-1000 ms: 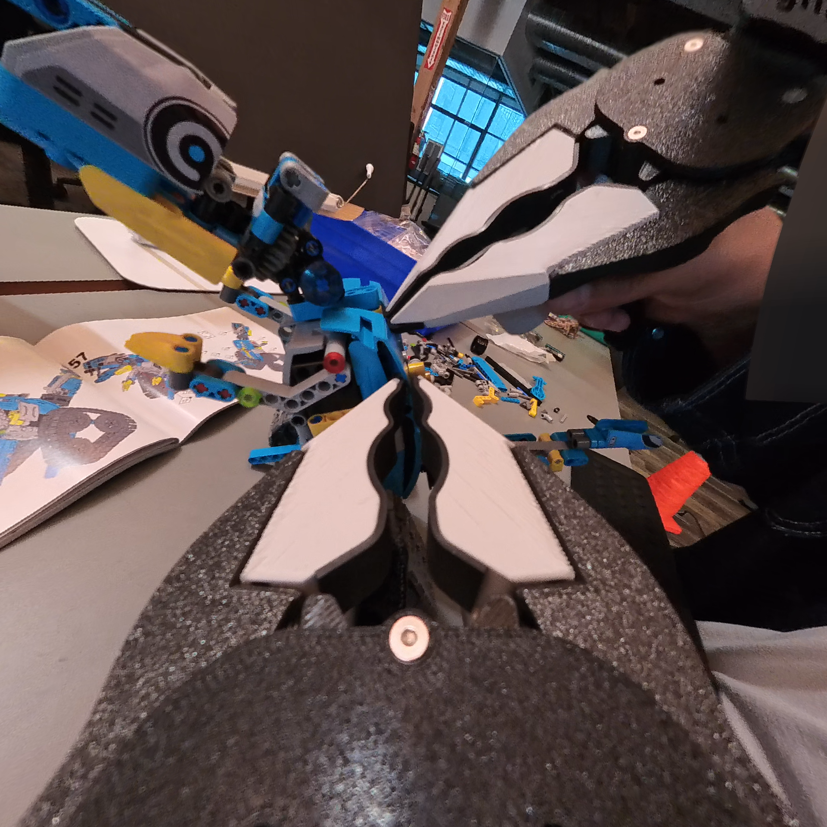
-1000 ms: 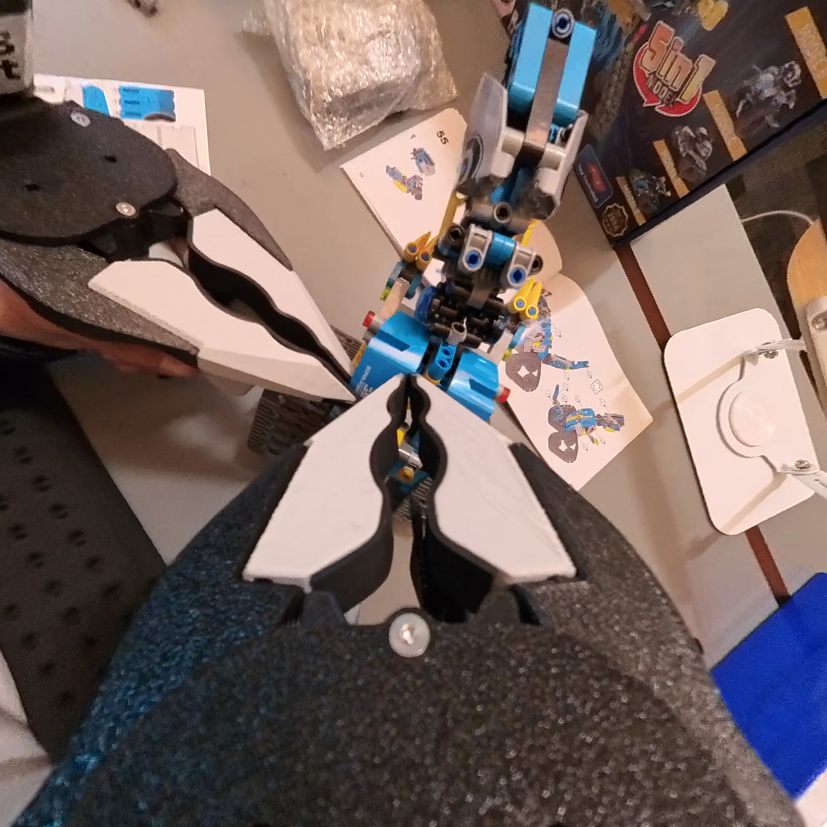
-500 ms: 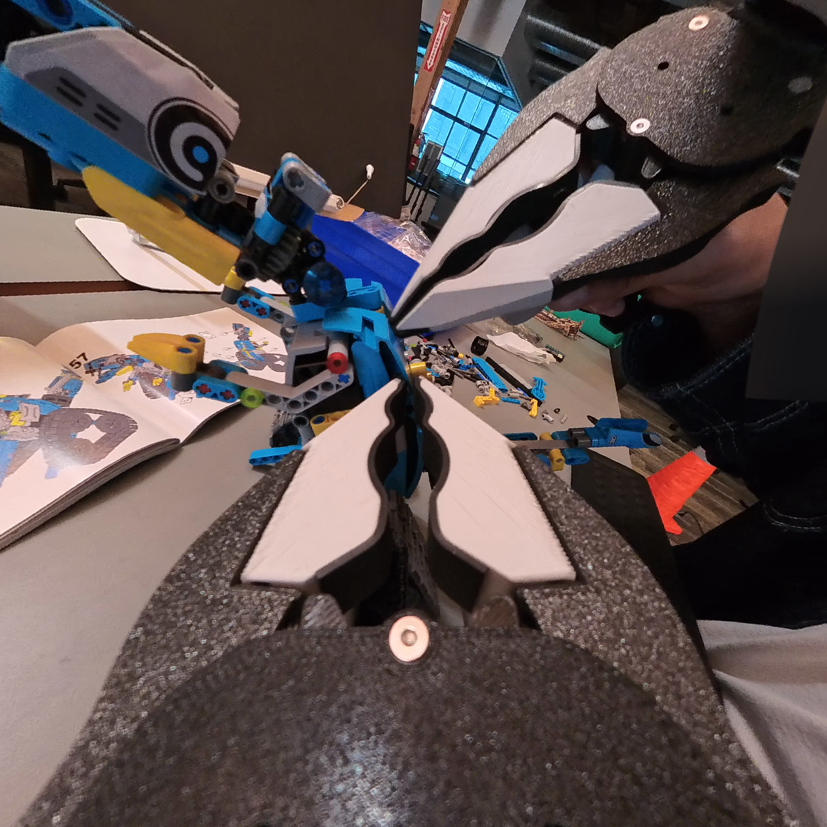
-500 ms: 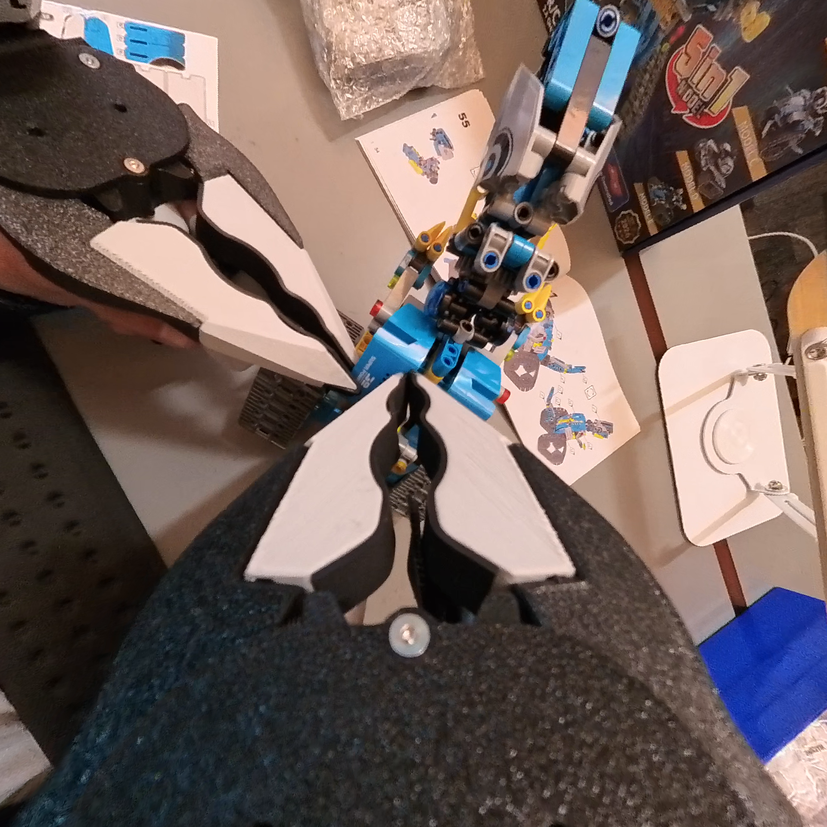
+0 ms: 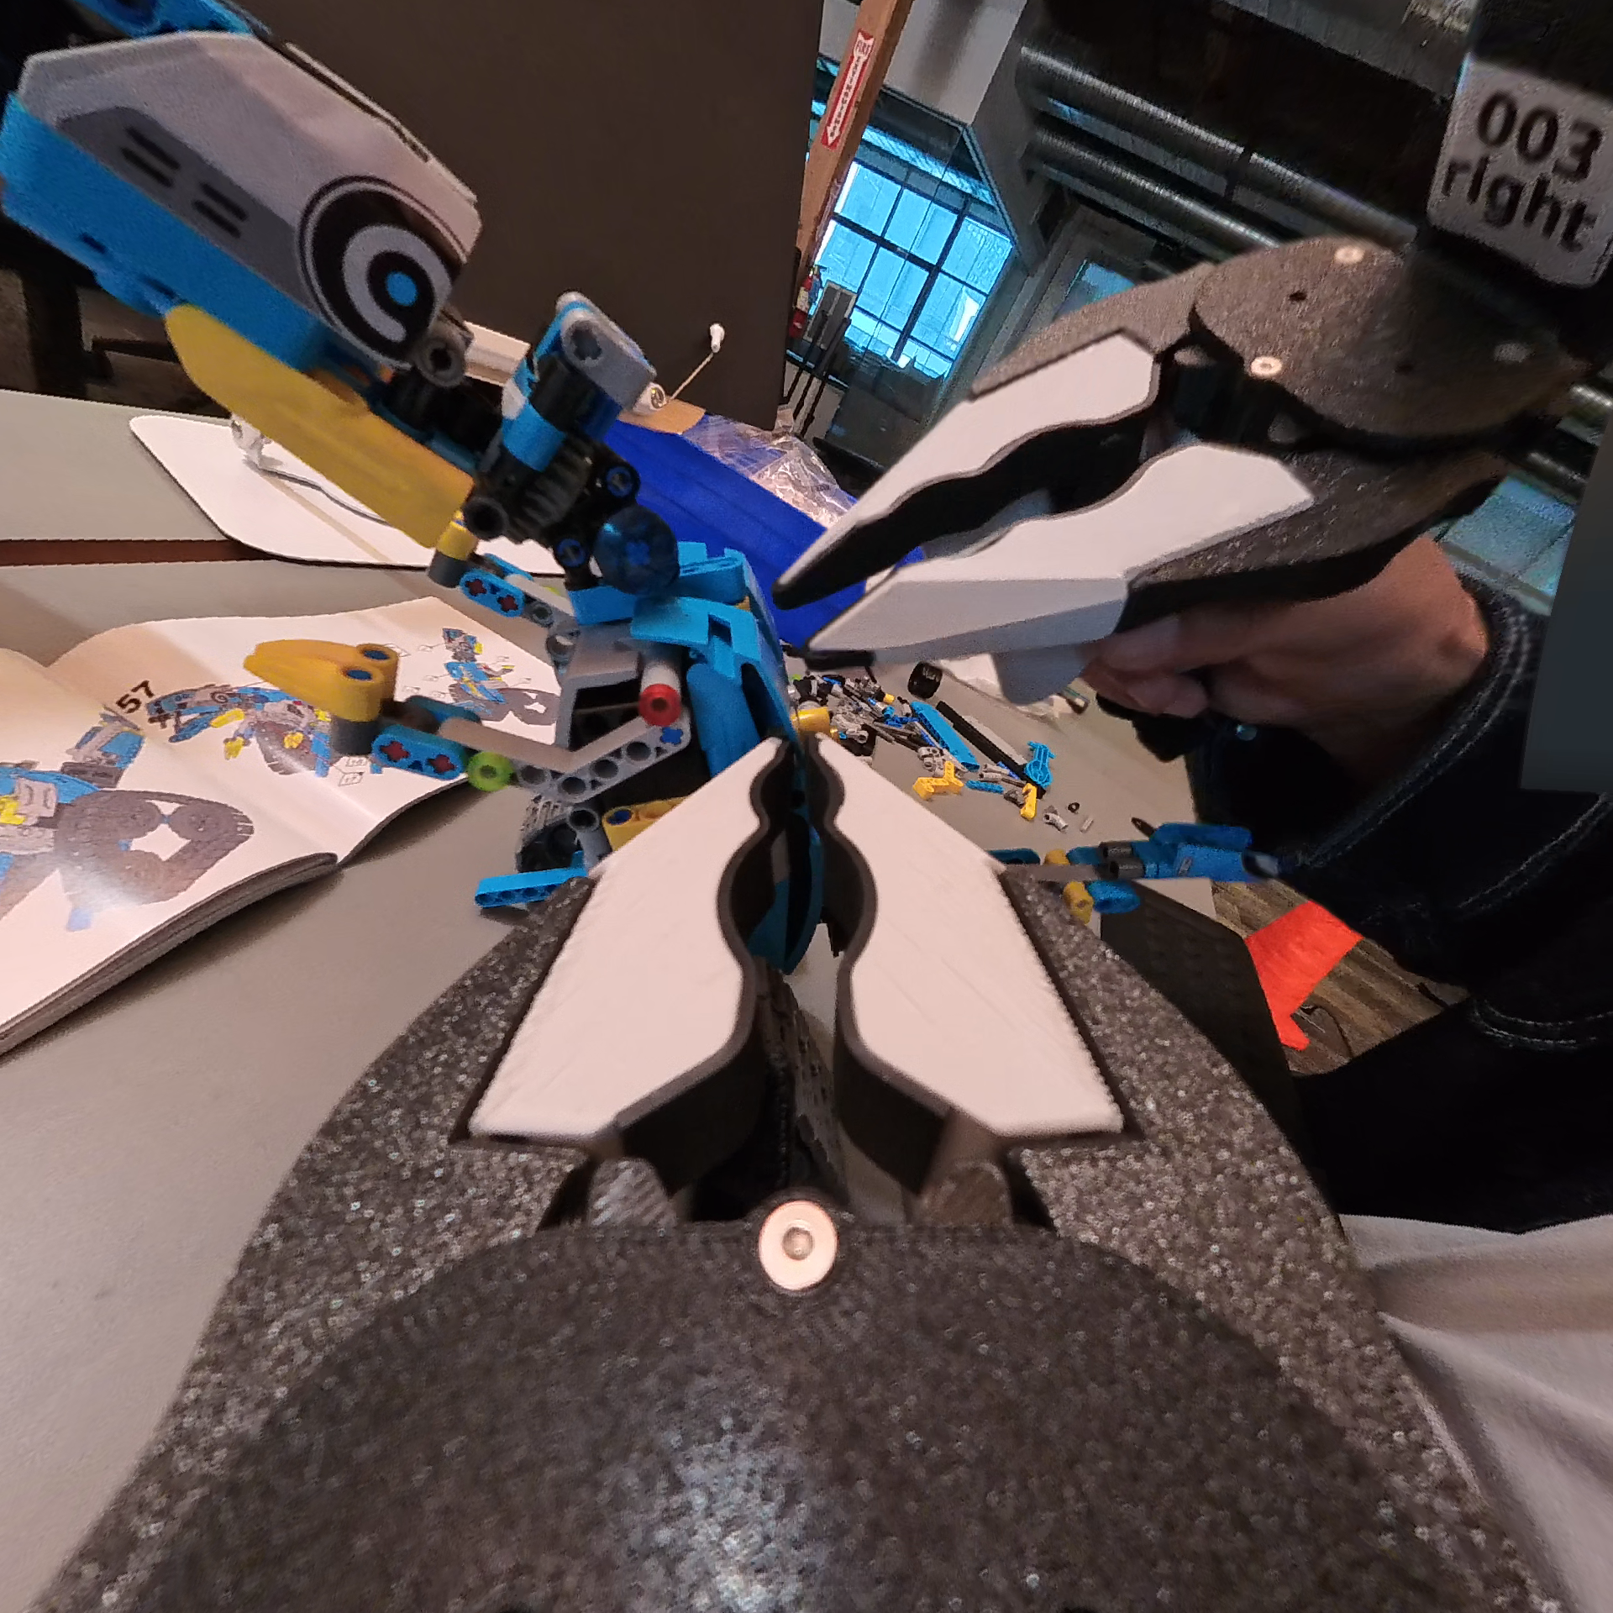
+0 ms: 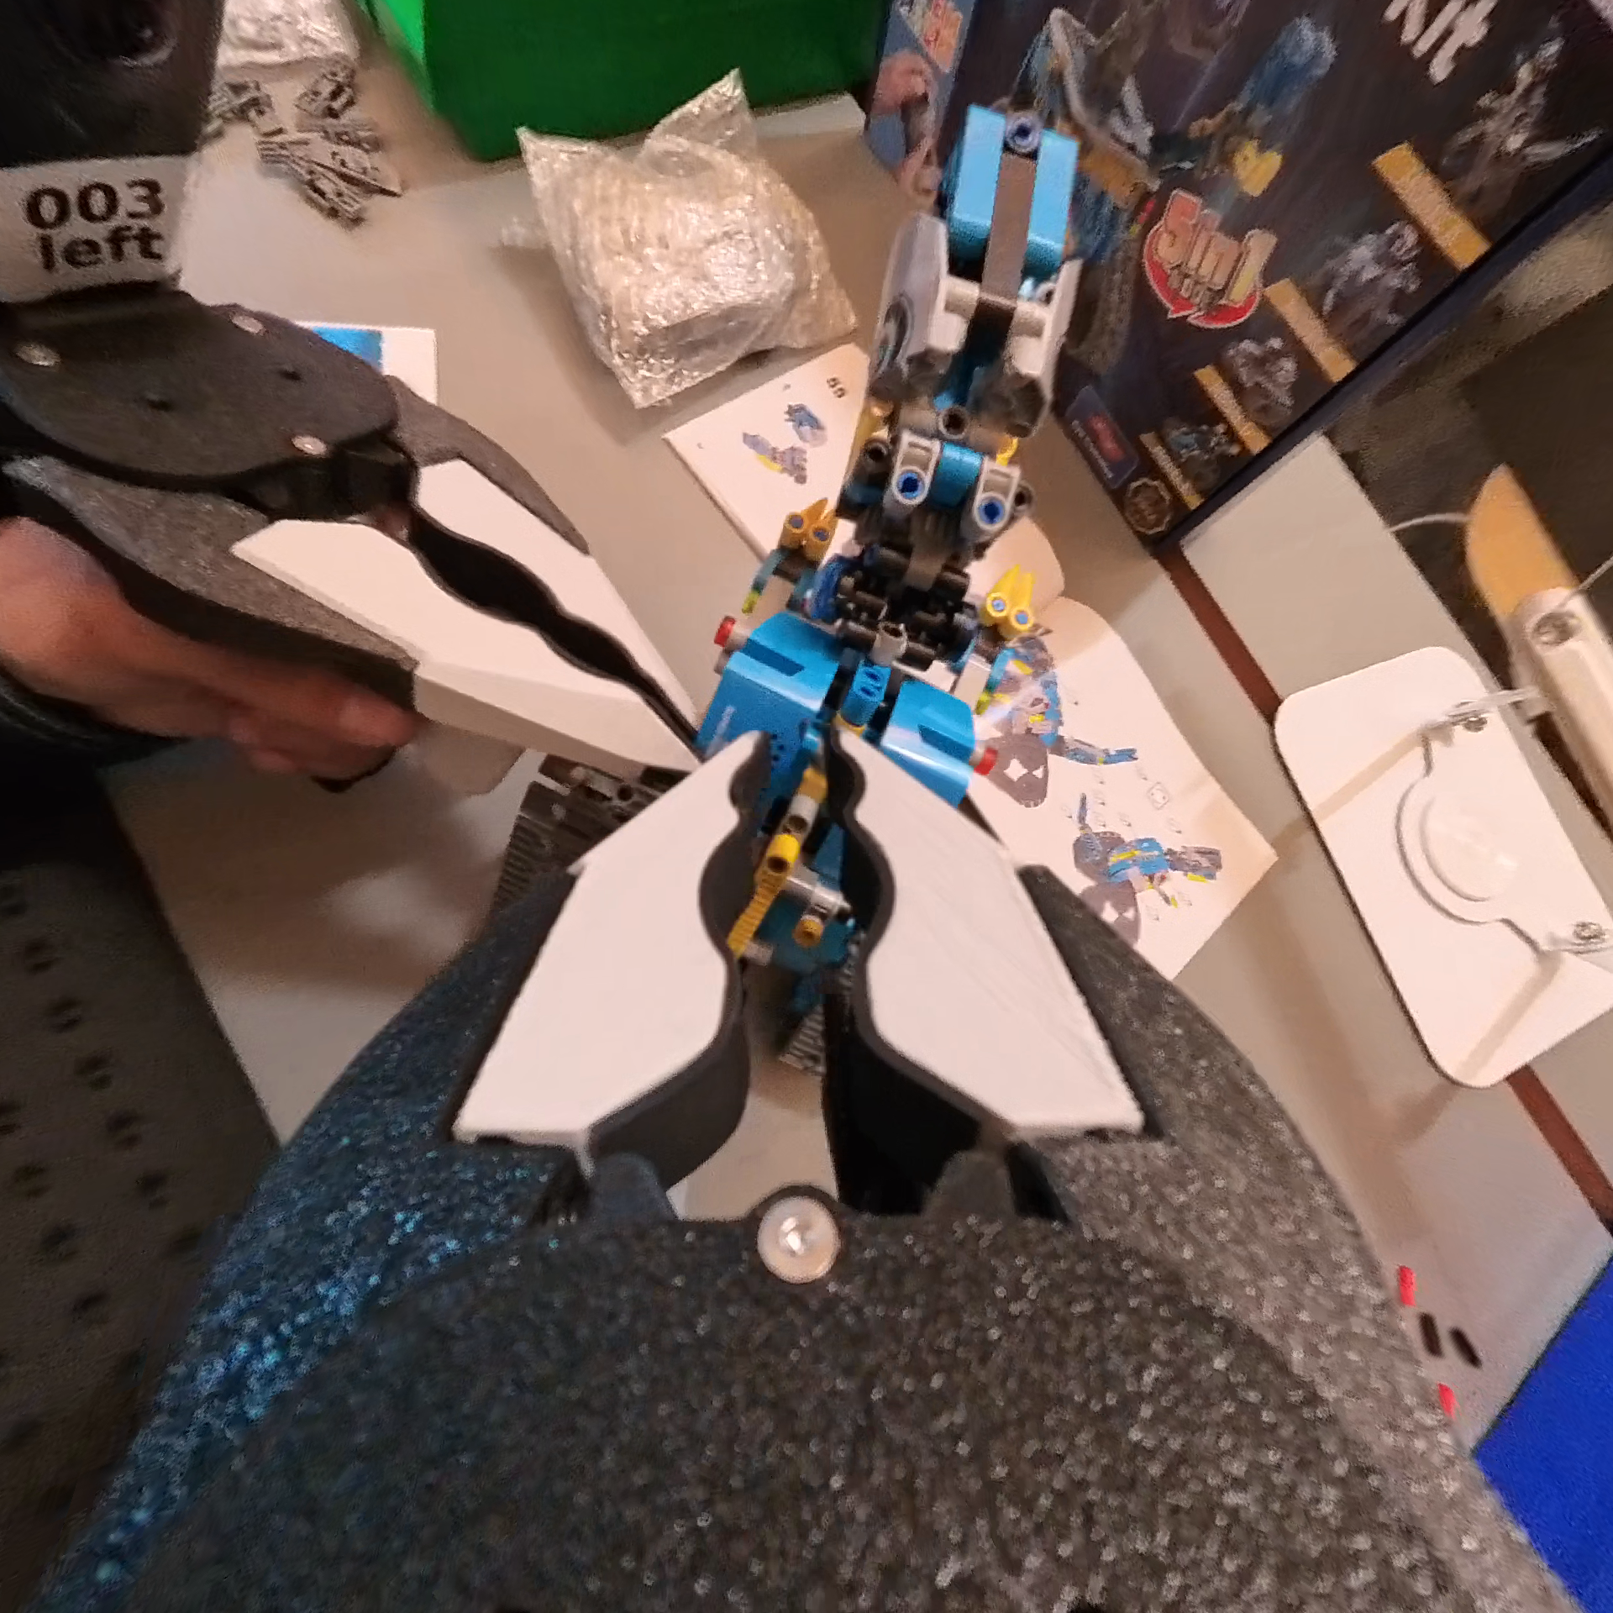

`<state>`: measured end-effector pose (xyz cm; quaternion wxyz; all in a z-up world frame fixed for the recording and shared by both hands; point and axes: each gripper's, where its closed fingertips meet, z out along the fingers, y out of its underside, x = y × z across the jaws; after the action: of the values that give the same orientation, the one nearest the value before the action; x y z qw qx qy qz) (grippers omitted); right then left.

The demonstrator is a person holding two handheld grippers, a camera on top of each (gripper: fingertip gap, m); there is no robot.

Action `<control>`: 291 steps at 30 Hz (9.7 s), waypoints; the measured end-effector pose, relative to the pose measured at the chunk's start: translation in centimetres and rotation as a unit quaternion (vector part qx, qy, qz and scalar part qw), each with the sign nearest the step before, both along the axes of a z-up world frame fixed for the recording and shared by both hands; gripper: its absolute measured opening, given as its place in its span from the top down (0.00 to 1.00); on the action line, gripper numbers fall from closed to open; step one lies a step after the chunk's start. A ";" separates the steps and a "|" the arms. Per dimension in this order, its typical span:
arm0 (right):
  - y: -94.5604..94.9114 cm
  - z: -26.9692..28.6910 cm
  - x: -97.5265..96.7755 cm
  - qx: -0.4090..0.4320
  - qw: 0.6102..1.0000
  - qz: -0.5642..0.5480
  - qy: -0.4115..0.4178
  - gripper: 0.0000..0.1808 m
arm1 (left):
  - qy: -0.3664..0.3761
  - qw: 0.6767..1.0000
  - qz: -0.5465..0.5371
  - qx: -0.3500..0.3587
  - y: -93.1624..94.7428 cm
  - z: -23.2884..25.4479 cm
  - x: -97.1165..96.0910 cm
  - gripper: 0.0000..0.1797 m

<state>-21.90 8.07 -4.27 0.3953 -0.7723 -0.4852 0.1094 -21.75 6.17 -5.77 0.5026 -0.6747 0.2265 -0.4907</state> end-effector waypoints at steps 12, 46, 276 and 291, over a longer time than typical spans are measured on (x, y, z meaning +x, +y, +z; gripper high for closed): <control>0.7 -0.1 -0.3 0.014 1.000 -0.001 -0.002 0.99 | 0.003 1.000 0.001 0.003 0.0 0.0 0.0 1.00; 1.1 0.9 0.4 0.090 0.972 -0.016 0.218 1.00 | -0.008 1.000 -0.001 0.000 0.0 0.0 0.0 1.00; -2.5 1.5 3.8 0.134 0.949 -0.205 0.200 1.00 | 0.044 0.996 0.008 0.077 -3.8 0.0 4.0 1.00; -2.6 0.4 3.0 0.106 0.959 -0.197 0.175 1.00 | 0.049 0.996 0.013 0.078 -3.7 0.0 3.9 0.99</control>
<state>-18.94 5.44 -3.90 0.5673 -0.7749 -0.2556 0.1111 -17.83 2.48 -5.82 0.5483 -0.6596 0.2801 -0.4311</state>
